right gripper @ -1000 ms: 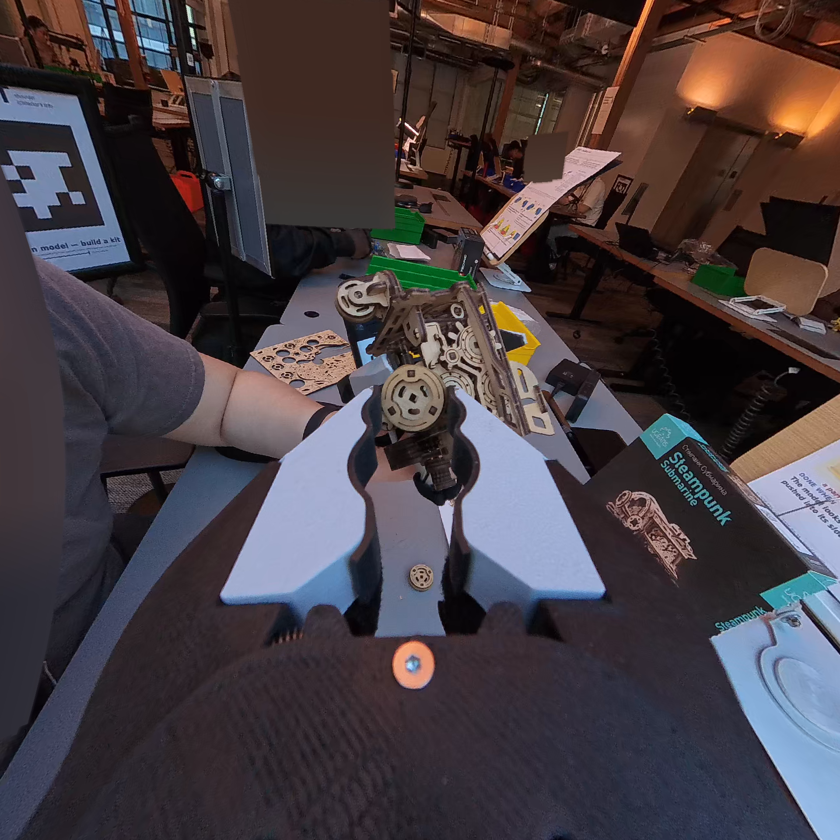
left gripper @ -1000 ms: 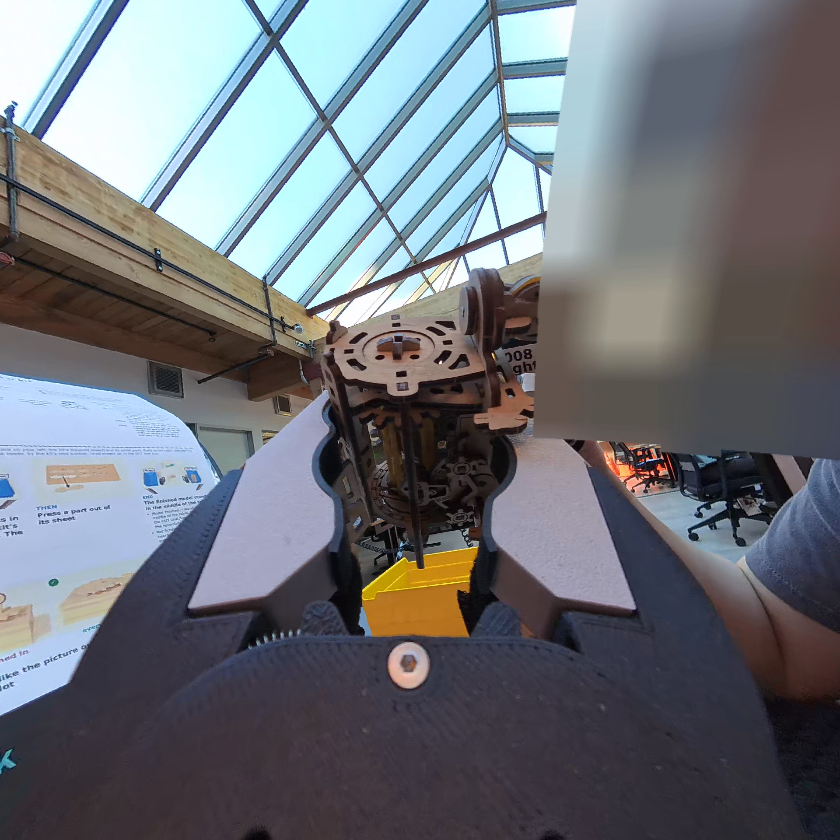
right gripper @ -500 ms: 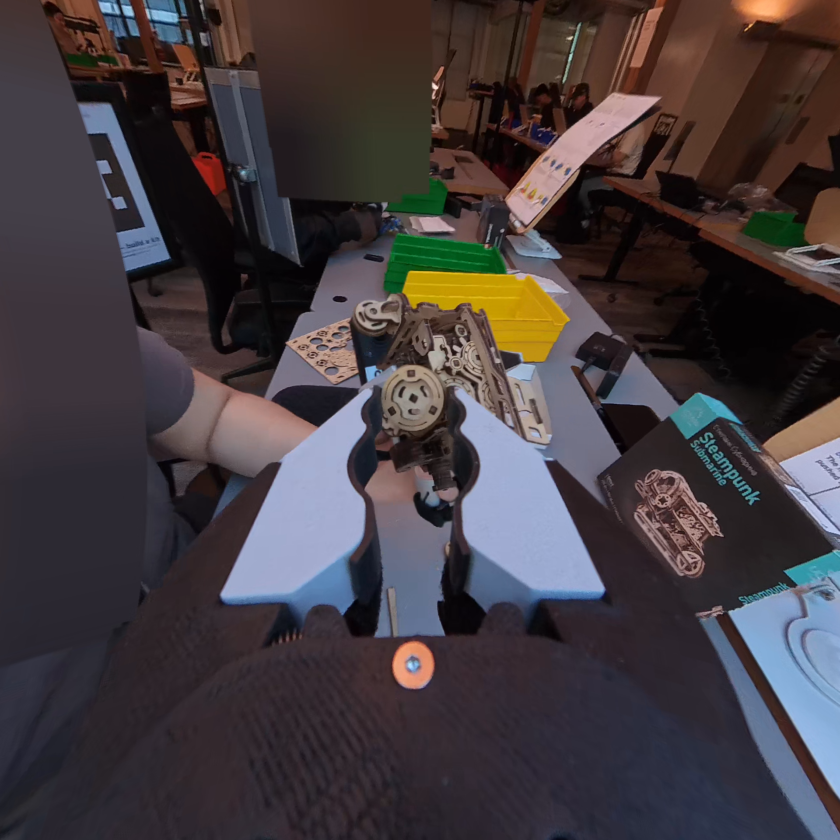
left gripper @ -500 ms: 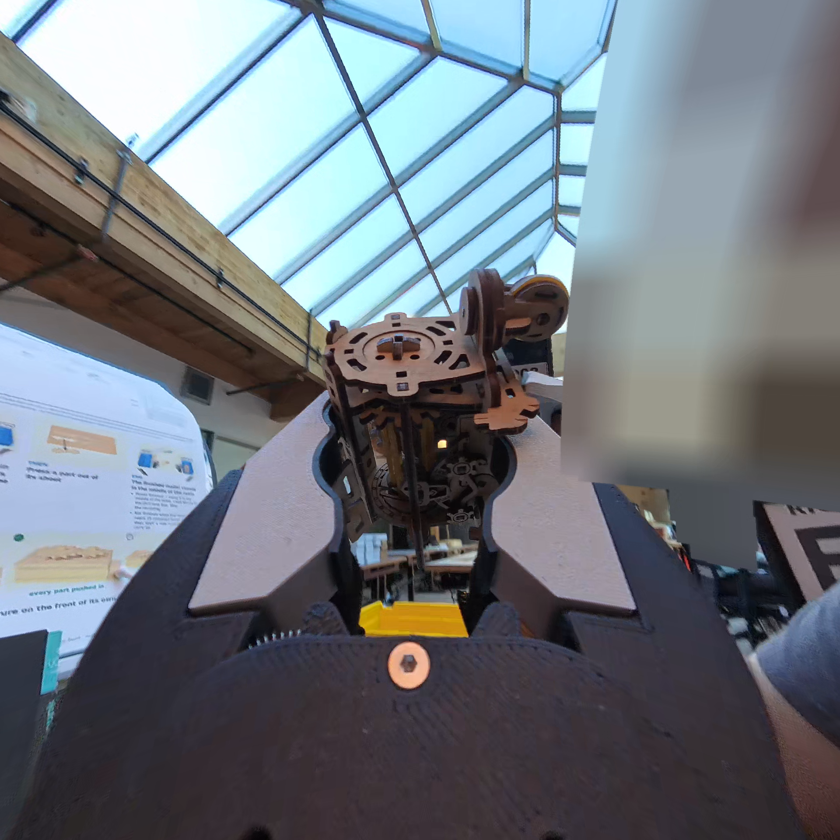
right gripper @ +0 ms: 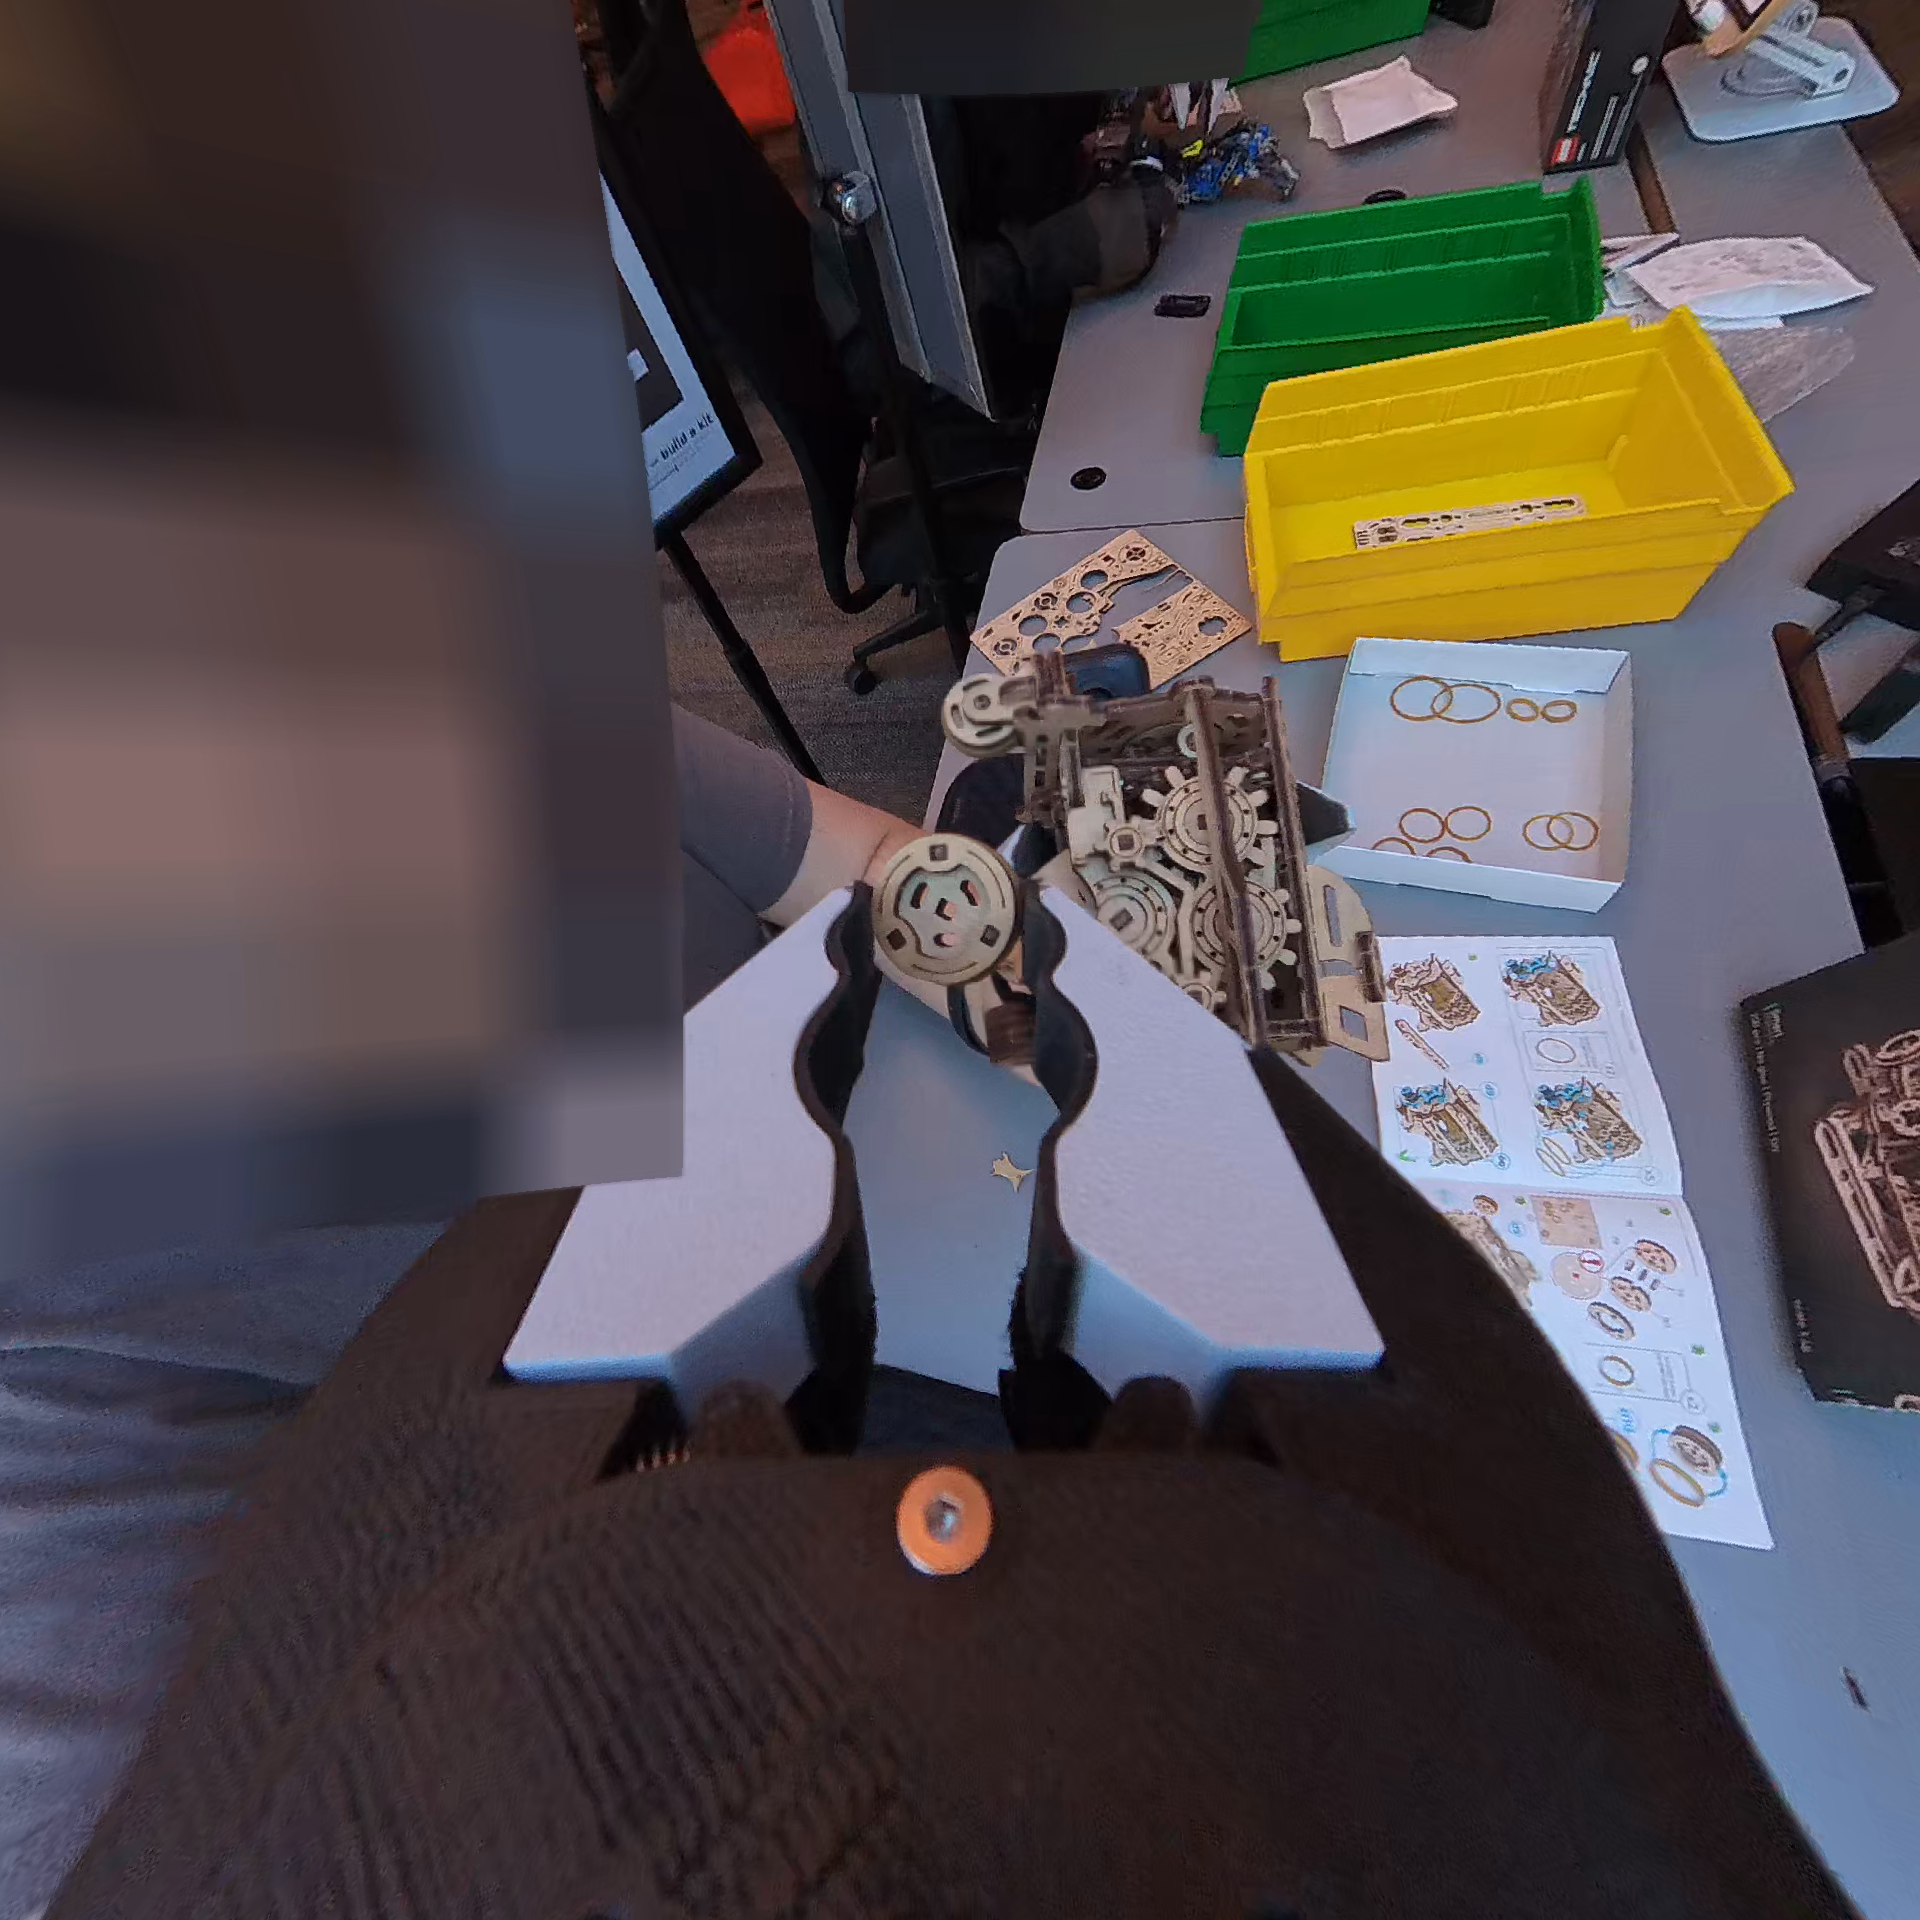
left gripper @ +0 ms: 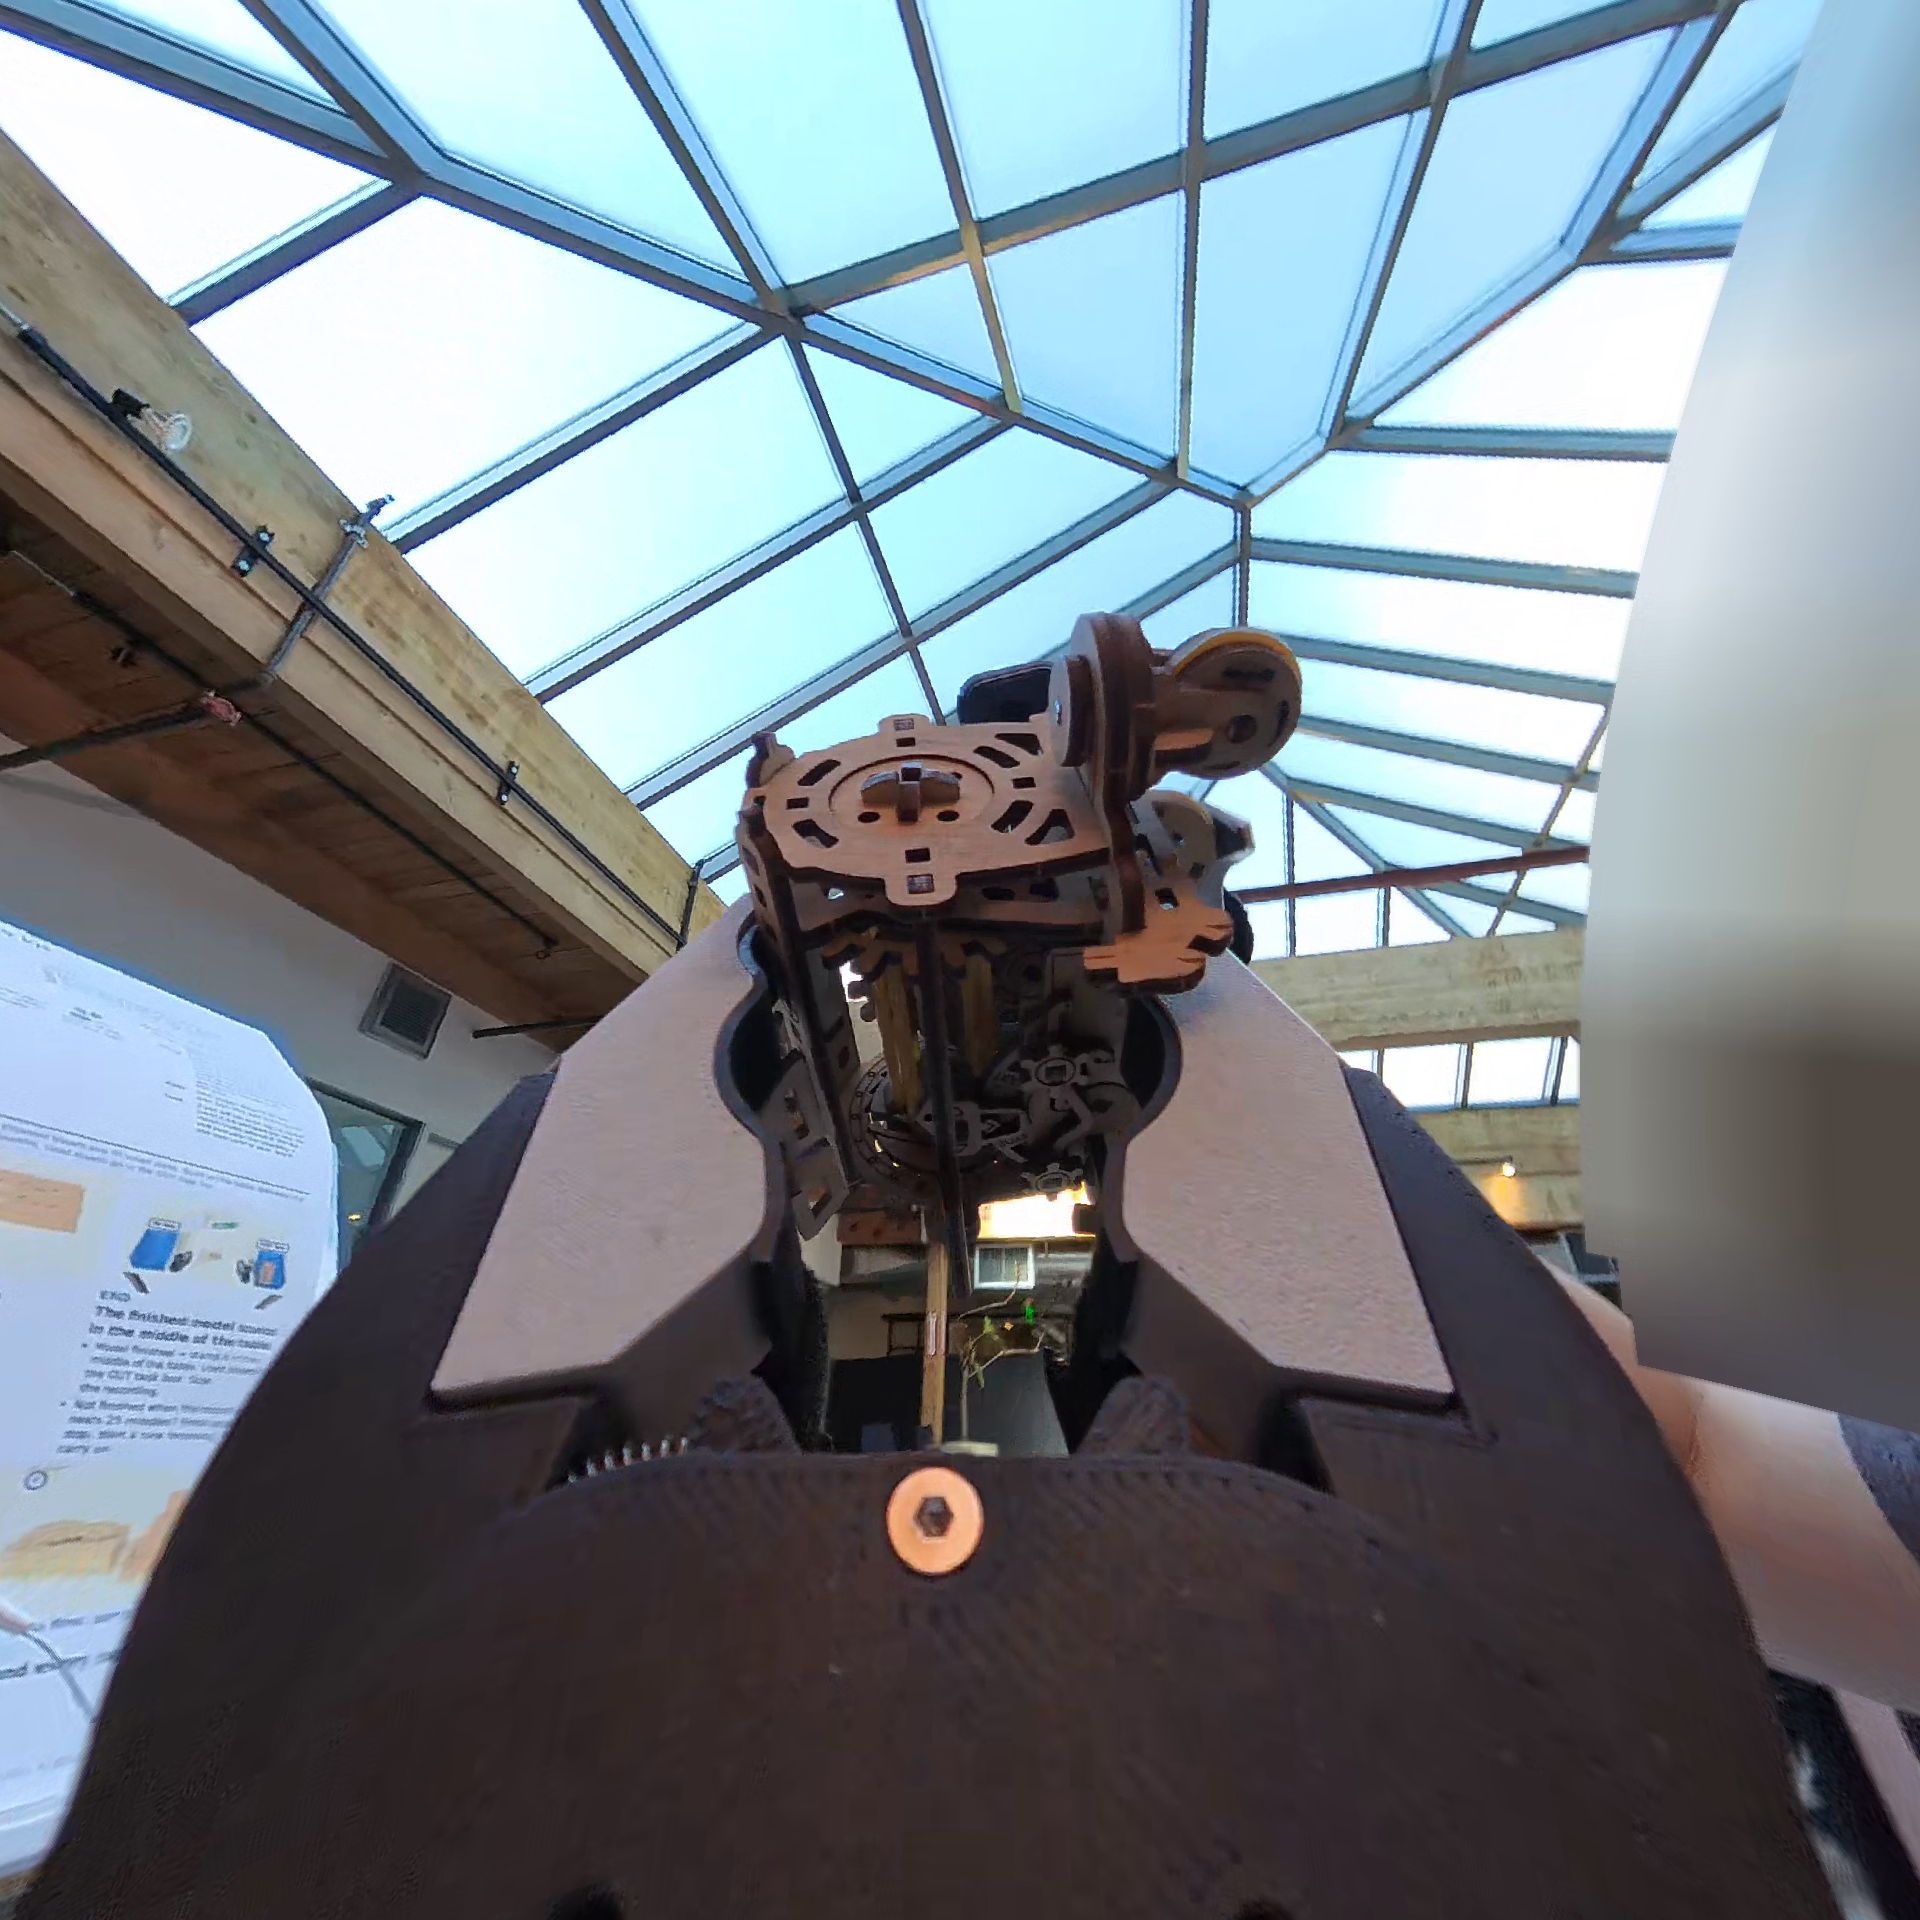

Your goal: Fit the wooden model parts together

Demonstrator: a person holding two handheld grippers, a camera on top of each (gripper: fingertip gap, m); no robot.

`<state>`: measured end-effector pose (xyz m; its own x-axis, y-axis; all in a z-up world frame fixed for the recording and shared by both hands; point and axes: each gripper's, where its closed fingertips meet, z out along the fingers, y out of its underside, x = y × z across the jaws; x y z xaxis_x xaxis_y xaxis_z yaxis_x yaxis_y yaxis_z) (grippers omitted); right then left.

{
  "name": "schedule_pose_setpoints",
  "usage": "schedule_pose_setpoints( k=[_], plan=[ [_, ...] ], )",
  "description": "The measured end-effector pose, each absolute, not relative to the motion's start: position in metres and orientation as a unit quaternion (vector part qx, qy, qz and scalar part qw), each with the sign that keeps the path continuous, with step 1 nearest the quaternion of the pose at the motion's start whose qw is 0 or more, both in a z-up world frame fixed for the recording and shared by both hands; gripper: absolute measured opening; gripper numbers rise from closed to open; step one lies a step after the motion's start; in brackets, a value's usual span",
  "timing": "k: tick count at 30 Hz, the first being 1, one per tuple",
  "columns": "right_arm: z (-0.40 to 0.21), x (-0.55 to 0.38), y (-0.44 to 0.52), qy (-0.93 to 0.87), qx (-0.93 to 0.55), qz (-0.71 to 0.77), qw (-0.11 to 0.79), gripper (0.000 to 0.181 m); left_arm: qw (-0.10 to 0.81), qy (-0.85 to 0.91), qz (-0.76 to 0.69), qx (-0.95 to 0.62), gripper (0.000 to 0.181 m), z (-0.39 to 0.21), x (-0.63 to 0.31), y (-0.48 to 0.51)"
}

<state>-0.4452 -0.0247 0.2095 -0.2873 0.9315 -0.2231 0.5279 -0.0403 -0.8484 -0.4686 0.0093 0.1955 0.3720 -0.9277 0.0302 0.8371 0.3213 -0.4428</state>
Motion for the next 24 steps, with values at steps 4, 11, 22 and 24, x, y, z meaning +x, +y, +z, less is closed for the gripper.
schedule_pose_setpoints(
  k=[4,11,22,24],
  plan=[
    [0.206,-0.460,-0.026,-0.681,-0.547,0.424,0.239,0.027,0.790,0.098,-0.575,-0.190,0.064,0.203,-0.482,0.003],
    [0.208,-0.478,-0.028,-0.698,-0.548,0.391,0.242,0.027,0.792,0.093,-0.577,-0.177,0.064,0.209,-0.495,0.000],
    [0.212,-0.490,-0.025,-0.723,-0.532,0.338,0.285,0.027,0.788,0.069,-0.585,-0.180,0.064,0.212,-0.504,0.003],
    [0.211,-0.493,-0.023,-0.727,-0.527,0.318,0.304,0.027,0.787,0.059,-0.586,-0.182,0.064,0.212,-0.507,0.005]
  ],
)
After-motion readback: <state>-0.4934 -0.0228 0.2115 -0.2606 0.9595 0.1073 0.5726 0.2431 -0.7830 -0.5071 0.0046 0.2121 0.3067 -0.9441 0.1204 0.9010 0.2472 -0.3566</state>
